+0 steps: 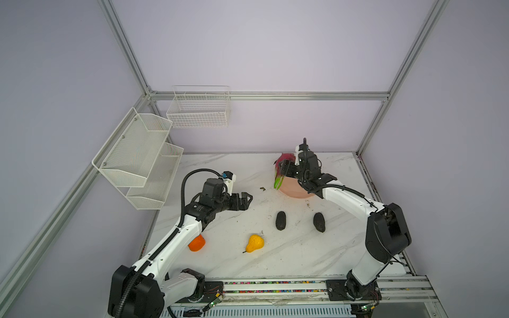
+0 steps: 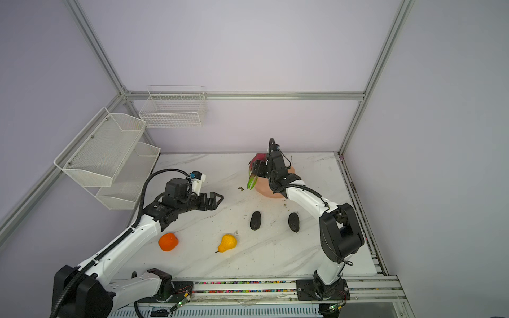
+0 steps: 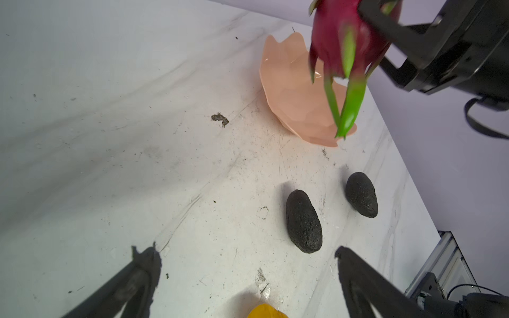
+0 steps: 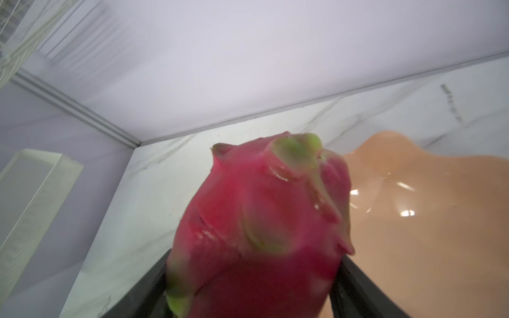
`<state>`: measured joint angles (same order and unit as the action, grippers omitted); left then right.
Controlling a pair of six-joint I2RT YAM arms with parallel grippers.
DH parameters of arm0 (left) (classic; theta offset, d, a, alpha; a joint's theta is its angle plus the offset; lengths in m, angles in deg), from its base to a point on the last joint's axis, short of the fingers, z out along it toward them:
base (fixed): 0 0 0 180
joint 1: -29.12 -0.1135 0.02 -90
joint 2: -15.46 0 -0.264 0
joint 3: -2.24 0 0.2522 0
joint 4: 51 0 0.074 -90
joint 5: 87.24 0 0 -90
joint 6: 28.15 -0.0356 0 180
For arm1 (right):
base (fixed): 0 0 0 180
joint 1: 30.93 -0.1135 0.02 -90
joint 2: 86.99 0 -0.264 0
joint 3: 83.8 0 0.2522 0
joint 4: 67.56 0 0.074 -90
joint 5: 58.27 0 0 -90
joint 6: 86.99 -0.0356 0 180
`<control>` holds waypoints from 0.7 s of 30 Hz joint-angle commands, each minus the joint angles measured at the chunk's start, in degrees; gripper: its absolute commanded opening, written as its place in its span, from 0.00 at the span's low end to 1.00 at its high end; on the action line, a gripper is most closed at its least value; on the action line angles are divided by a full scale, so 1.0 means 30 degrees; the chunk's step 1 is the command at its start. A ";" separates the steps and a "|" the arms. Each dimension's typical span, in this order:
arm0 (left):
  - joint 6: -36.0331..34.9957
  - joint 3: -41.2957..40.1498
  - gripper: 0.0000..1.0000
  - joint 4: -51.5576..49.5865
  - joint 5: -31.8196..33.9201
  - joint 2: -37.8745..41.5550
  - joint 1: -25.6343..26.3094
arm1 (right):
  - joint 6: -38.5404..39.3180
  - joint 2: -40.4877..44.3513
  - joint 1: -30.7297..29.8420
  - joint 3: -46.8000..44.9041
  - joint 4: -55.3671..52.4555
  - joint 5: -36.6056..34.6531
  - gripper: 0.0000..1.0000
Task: Arrange fruit in a fruit bowl
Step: Place the fruit in the fruit bowl.
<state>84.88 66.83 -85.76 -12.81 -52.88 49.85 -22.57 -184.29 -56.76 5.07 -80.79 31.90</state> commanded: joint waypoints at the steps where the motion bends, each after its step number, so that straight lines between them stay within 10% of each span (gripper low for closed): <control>1: 0.0033 0.2653 1.00 0.1180 0.0690 -0.0852 0.0840 | 0.1038 -0.0721 0.2120 0.0486 -0.1891 0.1000 0.61; 21: -0.0410 0.3653 1.00 0.0882 0.1922 -0.2544 0.2432 | 0.3050 -0.5356 0.3019 0.2523 -0.2785 0.0716 0.63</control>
<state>84.75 72.58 -84.54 -8.01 -60.77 56.71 -14.38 -199.41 -47.56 11.27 -88.52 34.52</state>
